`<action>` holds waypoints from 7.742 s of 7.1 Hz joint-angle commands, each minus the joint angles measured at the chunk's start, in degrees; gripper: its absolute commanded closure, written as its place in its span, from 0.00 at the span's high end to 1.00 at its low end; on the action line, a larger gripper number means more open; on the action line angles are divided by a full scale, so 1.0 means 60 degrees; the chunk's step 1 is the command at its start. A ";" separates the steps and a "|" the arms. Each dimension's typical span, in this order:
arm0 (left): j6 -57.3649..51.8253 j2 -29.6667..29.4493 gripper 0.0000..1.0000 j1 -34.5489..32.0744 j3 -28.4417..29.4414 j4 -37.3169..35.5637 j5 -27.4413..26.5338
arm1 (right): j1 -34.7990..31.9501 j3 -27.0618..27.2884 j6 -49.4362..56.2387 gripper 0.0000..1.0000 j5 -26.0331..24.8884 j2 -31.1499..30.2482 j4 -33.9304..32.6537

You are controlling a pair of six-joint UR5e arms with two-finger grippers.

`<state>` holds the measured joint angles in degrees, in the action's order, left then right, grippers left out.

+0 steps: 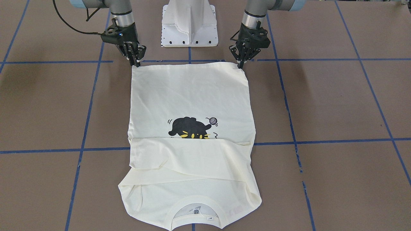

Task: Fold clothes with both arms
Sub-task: 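Grasp the two hem corners with the left and right grippers, then lift the hem with both grippers and fold it toward the collar, then release the hem and draw both grippers back from the shirt, then grasp the shirt side nearest the left gripper and drag it farther away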

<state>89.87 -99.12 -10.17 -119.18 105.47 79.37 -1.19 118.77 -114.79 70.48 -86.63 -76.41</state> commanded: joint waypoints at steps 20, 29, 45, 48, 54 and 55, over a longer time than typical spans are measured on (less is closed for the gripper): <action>-0.5632 -0.4221 0.00 -0.4853 0.4253 -0.0273 0.2240 | -0.5777 -0.2178 0.4555 0.00 0.2888 0.4577 -0.2856; -0.6145 -0.4589 0.00 -0.5161 0.5786 0.0410 0.2196 | -0.6409 -0.4647 0.5143 0.00 0.3166 0.4785 -0.1474; -0.3420 -0.0809 0.60 -0.2452 0.3296 0.3736 0.1918 | -0.7771 -0.2480 0.7926 1.00 0.6770 0.2925 0.0402; -0.3376 -0.0810 0.03 -0.2115 0.3121 0.3736 0.1903 | -0.7756 -0.2509 0.7926 1.00 0.6740 0.2910 0.0401; -0.6283 -0.1027 0.00 -0.4113 0.3890 0.3589 0.1918 | -0.7742 -0.2539 0.7926 1.00 0.6667 0.2910 0.0416; -0.7132 -0.1958 0.00 -0.4991 0.5042 0.3575 0.1918 | -0.7756 -0.2539 0.7926 1.00 0.6667 0.2910 0.0416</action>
<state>53.22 -106.16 -34.06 -95.62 127.05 90.84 -47.68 103.53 -67.24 110.51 -69.17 -73.93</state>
